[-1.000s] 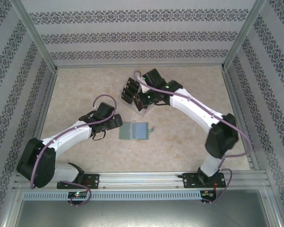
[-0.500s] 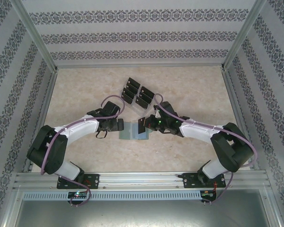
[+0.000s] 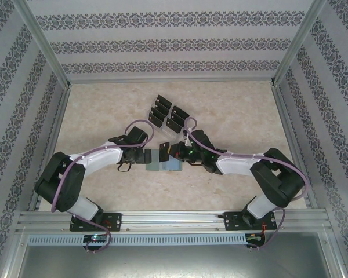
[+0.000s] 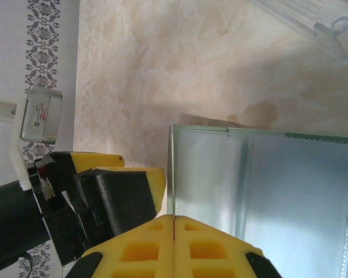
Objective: Put the credit cards into the card holder
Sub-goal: Insert the credit card into the card slot.
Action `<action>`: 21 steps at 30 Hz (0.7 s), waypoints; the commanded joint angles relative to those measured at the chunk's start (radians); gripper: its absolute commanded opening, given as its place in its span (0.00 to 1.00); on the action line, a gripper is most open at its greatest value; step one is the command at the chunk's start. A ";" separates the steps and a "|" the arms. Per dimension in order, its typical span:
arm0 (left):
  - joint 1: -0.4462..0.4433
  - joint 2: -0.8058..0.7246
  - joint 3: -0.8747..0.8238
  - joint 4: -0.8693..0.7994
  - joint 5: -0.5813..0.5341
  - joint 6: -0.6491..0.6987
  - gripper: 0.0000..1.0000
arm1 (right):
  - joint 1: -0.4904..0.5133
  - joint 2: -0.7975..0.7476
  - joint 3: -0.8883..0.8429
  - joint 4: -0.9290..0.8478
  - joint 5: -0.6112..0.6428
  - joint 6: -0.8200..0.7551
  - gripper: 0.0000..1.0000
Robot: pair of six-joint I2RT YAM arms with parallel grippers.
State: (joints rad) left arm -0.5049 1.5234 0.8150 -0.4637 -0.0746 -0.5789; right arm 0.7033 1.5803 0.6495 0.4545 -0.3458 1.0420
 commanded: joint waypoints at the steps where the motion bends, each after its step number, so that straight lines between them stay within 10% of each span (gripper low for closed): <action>1: -0.012 0.011 -0.014 -0.016 -0.010 0.003 1.00 | 0.009 0.020 -0.022 0.078 0.028 -0.008 0.00; 21: -0.012 0.021 -0.031 0.000 -0.008 -0.001 1.00 | 0.002 0.080 -0.082 0.165 0.039 -0.014 0.00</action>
State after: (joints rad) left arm -0.5049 1.5387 0.7998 -0.4629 -0.0750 -0.5789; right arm 0.7033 1.6413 0.5793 0.5594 -0.3115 1.0416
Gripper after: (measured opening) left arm 0.999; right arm 0.064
